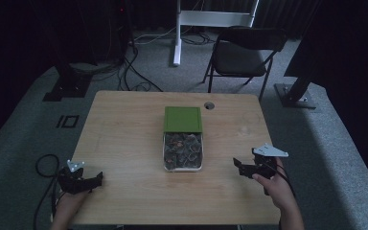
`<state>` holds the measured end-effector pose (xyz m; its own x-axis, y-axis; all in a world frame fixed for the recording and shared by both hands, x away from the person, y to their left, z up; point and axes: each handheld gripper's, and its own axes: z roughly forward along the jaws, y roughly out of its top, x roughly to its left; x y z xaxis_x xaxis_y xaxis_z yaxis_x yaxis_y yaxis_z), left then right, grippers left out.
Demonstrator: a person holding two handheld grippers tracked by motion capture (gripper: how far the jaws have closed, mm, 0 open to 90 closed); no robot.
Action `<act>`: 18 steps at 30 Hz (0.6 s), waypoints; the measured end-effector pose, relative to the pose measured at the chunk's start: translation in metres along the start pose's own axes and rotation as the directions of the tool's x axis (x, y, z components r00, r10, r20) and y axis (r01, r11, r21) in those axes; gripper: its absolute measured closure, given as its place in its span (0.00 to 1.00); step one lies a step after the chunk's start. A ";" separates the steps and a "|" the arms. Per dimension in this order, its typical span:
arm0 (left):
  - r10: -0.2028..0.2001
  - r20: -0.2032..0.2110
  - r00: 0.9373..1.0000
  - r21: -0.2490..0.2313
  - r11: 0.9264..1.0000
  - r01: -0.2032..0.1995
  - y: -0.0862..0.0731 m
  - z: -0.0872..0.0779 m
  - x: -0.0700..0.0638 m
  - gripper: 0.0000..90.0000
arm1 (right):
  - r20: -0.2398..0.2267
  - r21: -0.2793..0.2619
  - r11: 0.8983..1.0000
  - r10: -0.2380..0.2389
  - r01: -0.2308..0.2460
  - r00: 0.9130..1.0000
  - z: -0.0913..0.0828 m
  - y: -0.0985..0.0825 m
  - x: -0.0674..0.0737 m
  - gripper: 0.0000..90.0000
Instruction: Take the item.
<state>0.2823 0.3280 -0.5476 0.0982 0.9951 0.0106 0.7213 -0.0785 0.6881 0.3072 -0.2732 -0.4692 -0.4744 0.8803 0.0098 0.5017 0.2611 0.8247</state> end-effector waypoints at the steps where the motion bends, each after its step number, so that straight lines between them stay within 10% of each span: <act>1: 0.000 0.000 1.000 0.000 1.000 0.000 0.000 0.000 0.000 0.01 | -0.008 -0.004 1.000 -0.001 0.001 1.000 0.000 0.002 0.001 0.15; 18: 0.000 0.000 1.000 0.000 1.000 0.000 0.000 0.000 0.000 0.01 | -0.081 -0.059 0.998 -0.031 0.026 0.996 0.006 0.032 0.024 0.15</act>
<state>0.2823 0.3280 -0.5477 0.0982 0.9951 0.0109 0.7212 -0.0787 0.6883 0.3161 -0.2420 -0.4460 -0.5467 0.8368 0.0298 0.4452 0.2603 0.8567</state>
